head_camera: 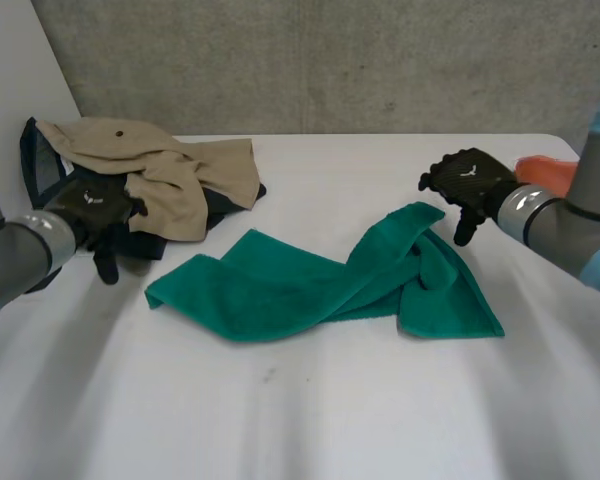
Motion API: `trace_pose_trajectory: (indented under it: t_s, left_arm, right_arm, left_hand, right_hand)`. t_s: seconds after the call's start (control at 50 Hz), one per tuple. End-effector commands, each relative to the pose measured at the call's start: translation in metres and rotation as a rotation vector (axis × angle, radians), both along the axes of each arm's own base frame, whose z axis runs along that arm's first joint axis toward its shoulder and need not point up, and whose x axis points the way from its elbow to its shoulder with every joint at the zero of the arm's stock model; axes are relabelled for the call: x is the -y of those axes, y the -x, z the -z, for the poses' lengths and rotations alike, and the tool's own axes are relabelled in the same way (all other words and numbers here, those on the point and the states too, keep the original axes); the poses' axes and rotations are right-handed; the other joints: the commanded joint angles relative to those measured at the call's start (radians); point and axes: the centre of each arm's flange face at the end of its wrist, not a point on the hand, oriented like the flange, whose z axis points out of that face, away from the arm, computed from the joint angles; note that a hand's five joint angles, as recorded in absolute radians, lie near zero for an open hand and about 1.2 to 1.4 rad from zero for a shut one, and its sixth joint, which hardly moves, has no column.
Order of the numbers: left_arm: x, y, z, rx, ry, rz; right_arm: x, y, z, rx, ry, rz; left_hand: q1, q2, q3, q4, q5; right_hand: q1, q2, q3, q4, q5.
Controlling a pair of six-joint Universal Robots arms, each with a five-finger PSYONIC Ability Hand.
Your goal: Fold the laundry.
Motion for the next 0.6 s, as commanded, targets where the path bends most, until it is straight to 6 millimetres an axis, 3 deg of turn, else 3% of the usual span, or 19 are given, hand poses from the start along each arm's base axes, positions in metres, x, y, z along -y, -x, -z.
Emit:
trace_pose_trajectory:
  t_s: [0.02, 0.2, 0.24, 0.3, 0.4, 0.48, 0.5, 0.6]
  left_arm:
    - [0.007, -0.017, 0.022, 0.018, -0.028, 0.006]
    - [0.0, -0.011, 0.037, -0.018, -0.071, 0.057]
    - [-0.002, -0.008, 0.04, -0.027, -0.083, 0.067]
    - [-0.007, -0.002, 0.043, -0.039, -0.099, 0.087]
    - [-0.01, 0.009, 0.049, -0.048, -0.102, 0.107]
    - [-0.01, 0.018, 0.054, -0.047, -0.091, 0.117]
    - [-0.008, 0.021, 0.056, -0.044, -0.082, 0.119]
    - [-0.009, 0.036, 0.059, -0.047, -0.075, 0.136]
  right_arm:
    - [0.011, -0.018, 0.034, -0.03, 0.077, -0.092]
    - [0.031, -0.034, 0.068, -0.009, 0.2, -0.113]
    - [0.035, -0.035, 0.07, 0.001, 0.221, -0.106]
    - [0.042, -0.033, 0.062, 0.033, 0.247, -0.076]
    - [0.037, -0.029, 0.027, 0.116, 0.247, -0.056]
    - [0.027, -0.021, -0.021, 0.2, 0.264, -0.032]
    - [0.021, -0.016, -0.043, 0.233, 0.279, -0.024]
    - [0.004, 0.001, -0.097, 0.318, 0.316, 0.018]
  left_hand:
    - [0.068, 0.05, 0.056, 0.046, 0.046]
    - [0.018, 0.0, 0.006, -0.004, -0.004]
    - [0.015, -0.003, 0.004, -0.007, -0.007]
    - [0.015, -0.003, 0.004, -0.007, -0.007]
    - [0.023, 0.006, 0.012, 0.002, 0.002]
    - [0.041, 0.023, 0.03, 0.02, 0.02]
    - [0.059, 0.041, 0.047, 0.037, 0.037]
    - [0.167, 0.149, 0.156, 0.146, 0.146]
  right_hand:
    - [0.085, 0.094, 0.088, 0.083, 0.072]
    - [0.219, 0.229, 0.223, 0.218, 0.207]
    - [0.395, 0.404, 0.398, 0.393, 0.382]
    - [0.94, 0.95, 0.944, 0.939, 0.928]
    - [0.978, 0.987, 0.981, 0.976, 0.965]
    - [0.978, 0.987, 0.981, 0.976, 0.965]
    - [0.978, 0.987, 0.981, 0.976, 0.965]
    - [0.978, 0.987, 0.981, 0.976, 0.965]
